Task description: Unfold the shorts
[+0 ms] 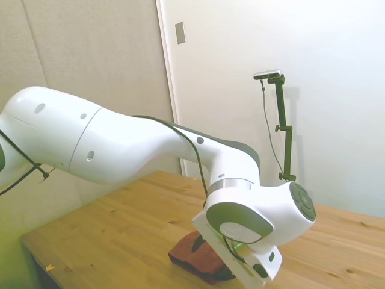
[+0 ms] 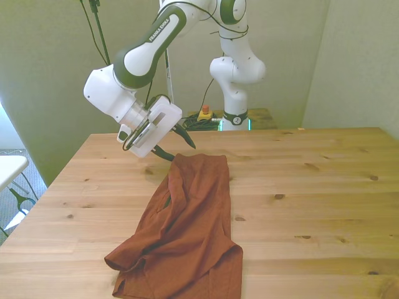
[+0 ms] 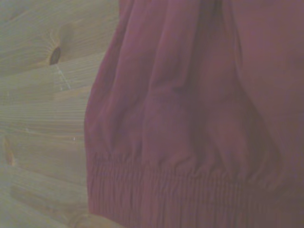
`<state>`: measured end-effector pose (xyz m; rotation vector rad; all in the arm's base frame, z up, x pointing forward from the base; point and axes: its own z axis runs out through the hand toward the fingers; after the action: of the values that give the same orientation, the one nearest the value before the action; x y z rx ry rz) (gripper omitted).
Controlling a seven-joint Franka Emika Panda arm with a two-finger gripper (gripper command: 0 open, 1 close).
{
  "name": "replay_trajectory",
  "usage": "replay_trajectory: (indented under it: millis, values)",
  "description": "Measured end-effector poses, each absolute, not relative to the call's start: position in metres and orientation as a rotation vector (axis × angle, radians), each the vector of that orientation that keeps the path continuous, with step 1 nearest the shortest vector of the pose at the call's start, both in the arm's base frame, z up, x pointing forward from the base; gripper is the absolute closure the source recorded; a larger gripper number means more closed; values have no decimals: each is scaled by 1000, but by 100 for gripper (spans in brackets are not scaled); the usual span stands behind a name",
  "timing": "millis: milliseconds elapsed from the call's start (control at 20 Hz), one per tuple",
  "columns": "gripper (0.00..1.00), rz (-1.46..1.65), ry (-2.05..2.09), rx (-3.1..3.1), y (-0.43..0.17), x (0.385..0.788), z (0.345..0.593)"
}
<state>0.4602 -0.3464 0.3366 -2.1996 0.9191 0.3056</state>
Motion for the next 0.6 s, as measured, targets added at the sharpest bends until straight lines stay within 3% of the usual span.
replay_trajectory:
  millis: [600]
  values:
    - [100, 284, 909, -2189, -355, 467, 327]
